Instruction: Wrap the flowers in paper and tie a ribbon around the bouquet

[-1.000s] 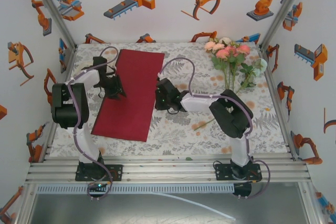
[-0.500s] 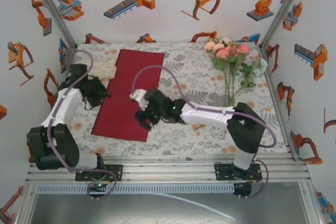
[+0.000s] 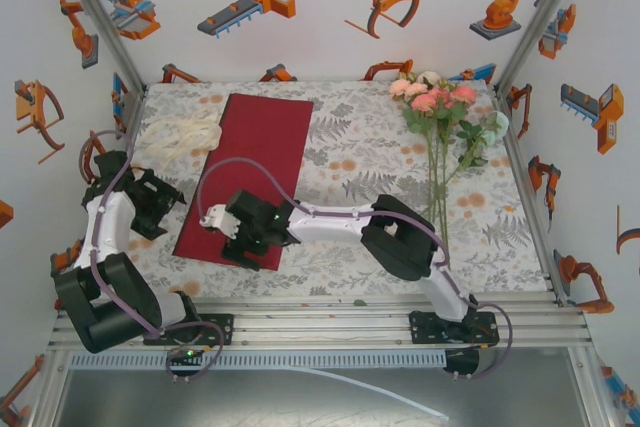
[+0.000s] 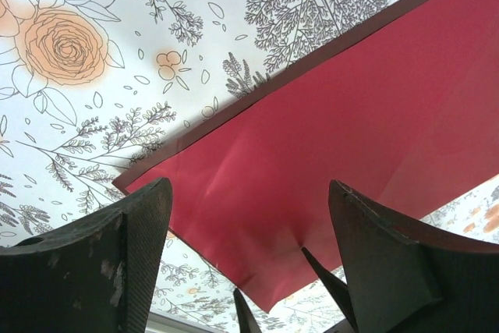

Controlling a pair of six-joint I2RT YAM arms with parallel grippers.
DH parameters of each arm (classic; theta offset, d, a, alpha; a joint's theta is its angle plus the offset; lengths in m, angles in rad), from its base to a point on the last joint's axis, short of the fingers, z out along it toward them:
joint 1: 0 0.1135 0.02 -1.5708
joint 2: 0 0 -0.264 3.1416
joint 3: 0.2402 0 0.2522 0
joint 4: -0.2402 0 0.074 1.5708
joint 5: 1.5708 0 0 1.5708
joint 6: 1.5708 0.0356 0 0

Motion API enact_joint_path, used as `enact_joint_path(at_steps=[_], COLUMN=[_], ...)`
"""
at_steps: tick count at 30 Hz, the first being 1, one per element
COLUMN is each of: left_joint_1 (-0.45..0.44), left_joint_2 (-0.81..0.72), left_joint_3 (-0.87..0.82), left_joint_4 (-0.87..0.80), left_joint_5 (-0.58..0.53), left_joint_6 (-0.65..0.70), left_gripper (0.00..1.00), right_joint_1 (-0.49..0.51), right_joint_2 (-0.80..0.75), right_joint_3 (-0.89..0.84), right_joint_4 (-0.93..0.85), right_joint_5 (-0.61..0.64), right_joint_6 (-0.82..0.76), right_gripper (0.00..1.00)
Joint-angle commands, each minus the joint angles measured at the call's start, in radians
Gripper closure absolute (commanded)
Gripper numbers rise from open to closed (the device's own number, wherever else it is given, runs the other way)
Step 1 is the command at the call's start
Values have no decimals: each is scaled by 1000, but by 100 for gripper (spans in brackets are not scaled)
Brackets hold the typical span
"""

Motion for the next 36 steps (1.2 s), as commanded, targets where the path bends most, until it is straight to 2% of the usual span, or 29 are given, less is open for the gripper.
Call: enact_joint_path(at_steps=[1,3,5,7,8,14,21,26,32,36], left_joint_1=[7,8,8,10,9,7,-25,-108,-155,-163], left_joint_2=[5,7,6,5,4,12,-49,-81,1,18], left_joint_3=[-14,-16,-20,-26,-29,-48,-75,-90,-77,-88], left_joint_4=[-9,-6,-4,-7,-6,-8,-39,-12,67,68], left_joint_5=[-5,-3,-4,-3,3,65,115,137,201,169], left_joint_6=[-20,-22,-20,-25,-26,-19,-61,-124,-153,-144], left_gripper=[25,24,24,24,24,24,39,41,41,54], right_joint_1=[6,7,8,7,6,-10,-40,-46,-47,-49], right_joint_2=[38,44,42,35,28,-49,-87,-95,-104,-104], right_joint_3=[30,13,-2,-23,-35,-106,-143,-152,-158,-159], right_joint_4=[-74,-66,-63,-56,-49,11,58,70,79,92], right_joint_5=[26,57,88,129,141,90,17,0,2,-2], right_joint_6=[-30,-27,-26,-21,-20,13,44,52,59,74], right_gripper=[27,30,42,59,64,68,100,100,100,100])
